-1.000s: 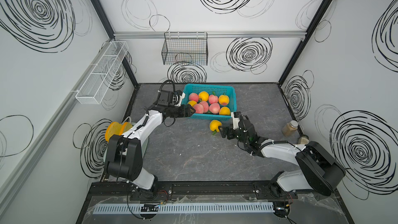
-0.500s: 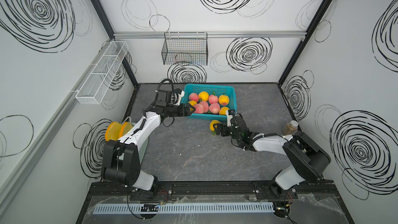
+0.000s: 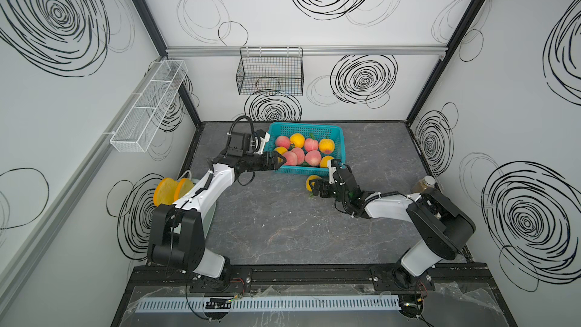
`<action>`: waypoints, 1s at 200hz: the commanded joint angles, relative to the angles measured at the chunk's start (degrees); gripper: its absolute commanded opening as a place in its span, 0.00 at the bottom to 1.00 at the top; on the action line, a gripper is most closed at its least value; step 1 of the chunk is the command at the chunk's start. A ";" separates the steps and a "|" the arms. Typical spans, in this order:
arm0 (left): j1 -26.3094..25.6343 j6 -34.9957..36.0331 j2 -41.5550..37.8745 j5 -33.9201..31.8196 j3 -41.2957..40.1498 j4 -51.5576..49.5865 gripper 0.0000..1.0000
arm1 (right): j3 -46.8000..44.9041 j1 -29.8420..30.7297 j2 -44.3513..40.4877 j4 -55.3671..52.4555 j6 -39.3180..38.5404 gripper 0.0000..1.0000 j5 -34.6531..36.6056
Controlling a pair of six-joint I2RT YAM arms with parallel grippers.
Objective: Put the peaches into the basket
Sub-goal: Place the peach in the basket, then pick up the peach from the center of the board.
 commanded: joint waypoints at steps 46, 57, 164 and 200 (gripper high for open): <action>0.58 -0.46 -1.18 1.08 -0.47 2.14 0.83 | 1.81 0.51 1.65 0.66 1.36 0.91 0.36; 0.60 -0.36 -1.18 0.98 -0.47 2.14 0.83 | 2.14 0.53 2.27 0.43 1.22 0.91 0.24; 0.46 0.25 -1.18 0.24 -0.38 1.44 0.83 | 4.02 0.51 5.68 -1.28 0.71 0.91 0.10; 0.46 0.58 -1.35 -0.14 -0.21 1.10 0.83 | 3.83 0.42 6.28 -1.32 0.59 0.91 -0.06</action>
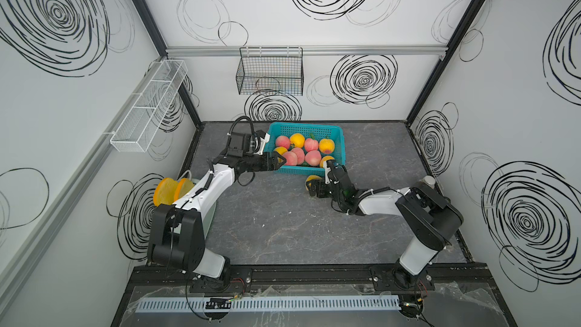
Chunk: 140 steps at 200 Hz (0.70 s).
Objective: Put the peaches into the basket
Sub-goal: Pick up the peach from the center of the board.
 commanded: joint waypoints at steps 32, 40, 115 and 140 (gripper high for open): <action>0.49 0.56 -1.19 -0.09 -0.01 1.03 0.83 | 0.97 0.22 1.22 -0.46 -0.07 0.88 -0.69; 0.46 0.56 -1.18 -0.15 0.06 1.11 0.83 | 0.80 0.16 1.24 -0.35 -0.05 0.88 -0.78; 0.47 0.71 -0.96 -0.23 -0.01 1.02 0.83 | -0.46 -0.04 0.86 1.36 -0.40 0.72 -2.73; 0.46 0.70 -1.01 -0.06 0.08 1.03 0.83 | -0.98 0.02 0.63 1.82 -0.40 0.67 -2.97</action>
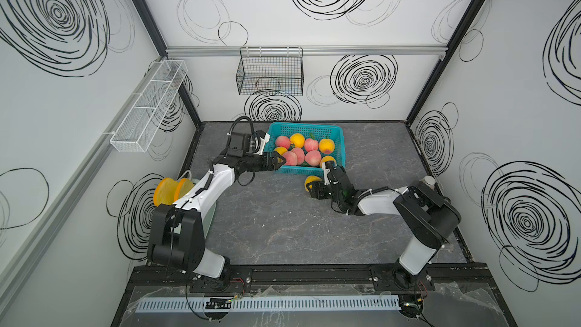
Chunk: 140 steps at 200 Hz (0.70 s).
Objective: Put the peaches into the basket
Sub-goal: Pick up the peach from the center of the board.
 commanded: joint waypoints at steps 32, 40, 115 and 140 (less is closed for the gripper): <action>0.46 0.67 -0.84 0.03 0.04 1.04 0.83 | -1.27 0.07 -0.35 1.62 0.26 0.63 -1.25; 0.51 0.59 -0.83 0.10 0.08 1.04 0.83 | -1.54 0.07 -0.50 1.77 0.36 0.63 -1.13; 0.39 0.73 -0.65 -0.26 -0.01 0.97 0.82 | -3.03 0.08 -2.49 1.76 0.44 0.62 -1.83; 0.32 0.64 -0.65 -0.11 0.13 1.08 0.83 | -3.58 0.16 -3.37 1.69 0.52 0.61 -2.05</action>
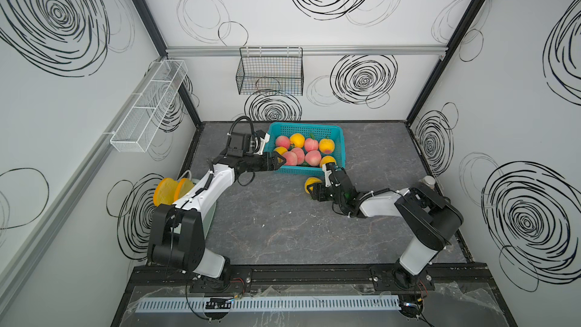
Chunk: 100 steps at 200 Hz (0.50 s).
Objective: Put the peaches into the basket
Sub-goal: Pick up the peach from the center of the board.
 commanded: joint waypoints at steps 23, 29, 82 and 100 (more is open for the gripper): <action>0.29 0.58 -0.59 -0.25 0.01 0.94 0.83 | -1.60 0.17 -3.06 -0.22 0.68 0.61 -0.45; 0.29 0.62 -0.57 -0.24 -0.01 0.97 0.83 | -1.61 0.16 -3.39 -0.26 0.70 0.60 -0.59; 0.30 0.71 -0.65 -0.29 0.08 0.86 0.82 | -2.90 0.68 -7.24 -2.19 0.84 0.60 -0.37; 0.25 0.72 -0.65 -0.18 0.09 0.96 0.83 | -3.69 0.95 -9.50 -3.27 0.67 0.60 0.08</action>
